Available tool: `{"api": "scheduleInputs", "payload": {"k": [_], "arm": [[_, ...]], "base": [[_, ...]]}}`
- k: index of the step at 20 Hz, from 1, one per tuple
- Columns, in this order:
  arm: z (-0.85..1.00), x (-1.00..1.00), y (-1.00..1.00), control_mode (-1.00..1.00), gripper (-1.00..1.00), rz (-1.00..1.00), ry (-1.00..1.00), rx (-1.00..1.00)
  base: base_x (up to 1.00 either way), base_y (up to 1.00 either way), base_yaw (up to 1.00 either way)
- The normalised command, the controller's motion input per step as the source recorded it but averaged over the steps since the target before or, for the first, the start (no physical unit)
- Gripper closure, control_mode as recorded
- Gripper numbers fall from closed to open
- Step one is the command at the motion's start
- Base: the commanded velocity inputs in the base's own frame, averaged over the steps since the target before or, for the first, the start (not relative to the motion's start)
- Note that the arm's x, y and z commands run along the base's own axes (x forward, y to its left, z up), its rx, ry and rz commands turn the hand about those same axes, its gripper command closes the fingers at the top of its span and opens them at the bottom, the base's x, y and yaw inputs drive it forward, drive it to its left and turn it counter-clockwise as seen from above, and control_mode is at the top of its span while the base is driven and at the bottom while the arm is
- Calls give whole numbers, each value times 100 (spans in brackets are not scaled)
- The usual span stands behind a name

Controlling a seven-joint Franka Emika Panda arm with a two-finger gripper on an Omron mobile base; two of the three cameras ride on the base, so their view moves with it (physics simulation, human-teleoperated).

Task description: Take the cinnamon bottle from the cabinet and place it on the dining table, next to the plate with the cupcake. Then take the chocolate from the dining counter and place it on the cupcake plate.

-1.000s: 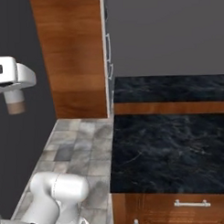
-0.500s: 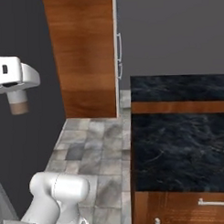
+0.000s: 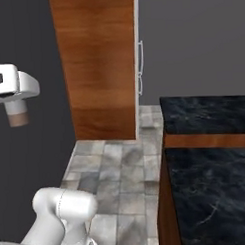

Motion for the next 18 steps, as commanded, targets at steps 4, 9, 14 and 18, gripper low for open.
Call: {"api": "scheduleInputs", "payload": {"k": [4,9,14,18], "arm": [[0,0,0,100,100,0,0,0],[0,0,0,100,100,0,0,0],[0,0,0,100,100,0,0,0],[0,0,0,100,100,0,0,0]], "base": [[100,15,-2],[100,15,-2],[100,15,-23],[100,18,-56]]}}
